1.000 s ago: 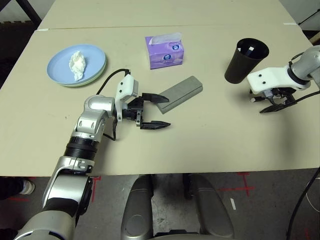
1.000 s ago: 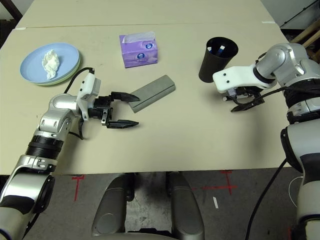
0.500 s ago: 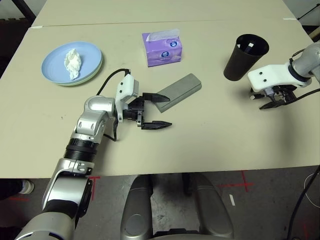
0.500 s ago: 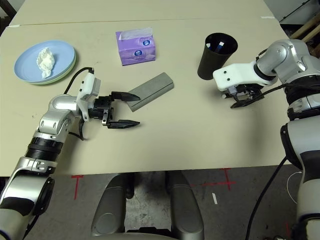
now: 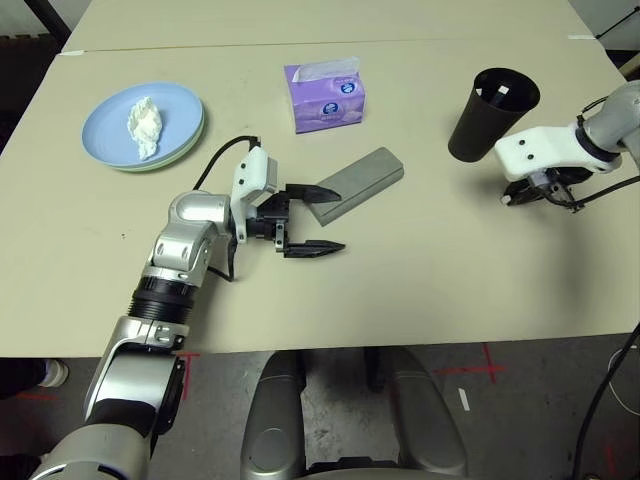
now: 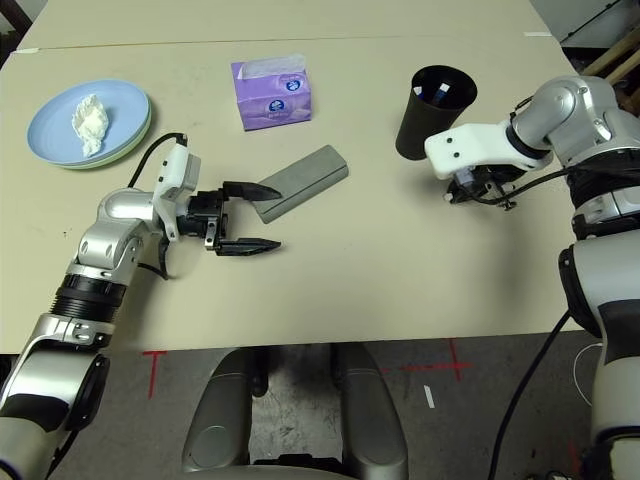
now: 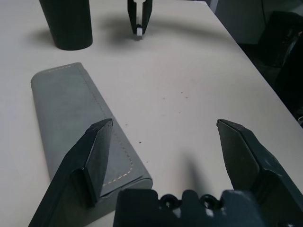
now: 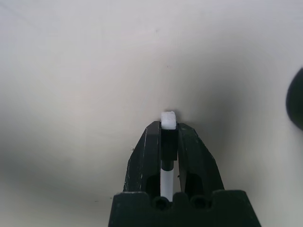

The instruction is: Organize and tidy the items on the table.

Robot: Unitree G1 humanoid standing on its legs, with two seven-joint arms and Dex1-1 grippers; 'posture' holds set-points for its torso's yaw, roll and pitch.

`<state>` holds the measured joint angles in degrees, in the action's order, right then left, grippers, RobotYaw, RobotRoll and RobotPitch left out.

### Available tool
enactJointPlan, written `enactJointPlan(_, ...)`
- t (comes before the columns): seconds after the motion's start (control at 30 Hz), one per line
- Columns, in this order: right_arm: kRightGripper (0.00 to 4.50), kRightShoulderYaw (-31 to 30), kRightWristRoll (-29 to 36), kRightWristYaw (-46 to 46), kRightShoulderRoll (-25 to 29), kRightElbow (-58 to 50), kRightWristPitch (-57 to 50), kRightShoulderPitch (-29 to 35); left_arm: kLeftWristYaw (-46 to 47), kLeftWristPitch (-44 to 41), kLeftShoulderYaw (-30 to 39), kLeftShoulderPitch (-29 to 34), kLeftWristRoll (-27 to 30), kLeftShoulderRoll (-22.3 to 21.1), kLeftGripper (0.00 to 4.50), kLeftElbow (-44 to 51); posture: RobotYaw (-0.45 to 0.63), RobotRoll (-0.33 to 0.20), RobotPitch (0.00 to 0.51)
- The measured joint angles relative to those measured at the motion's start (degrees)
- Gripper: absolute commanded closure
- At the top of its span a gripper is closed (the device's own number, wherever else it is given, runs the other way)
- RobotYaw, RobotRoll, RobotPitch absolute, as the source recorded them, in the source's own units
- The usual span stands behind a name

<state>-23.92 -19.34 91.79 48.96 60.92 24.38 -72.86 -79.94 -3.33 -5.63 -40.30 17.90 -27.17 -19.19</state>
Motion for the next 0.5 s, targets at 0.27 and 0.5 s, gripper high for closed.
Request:
enactJointPlan(0.27,4.17,-2.8,11.7,0.3,3.7,-7.4,-8.4,1.1,-0.2,1.7,0.0,-2.2,-0.1,0.0,0.0,-2.2,0.04,0.0,0.269)
enactJointPlan(0.5,4.17,-4.8,19.6,0.3,6.3,-14.0,-14.7,4.3,0.4,3.4,0.0,-2.7,-0.3,0.0,0.0,-2.3,0.05,0.0,0.246)
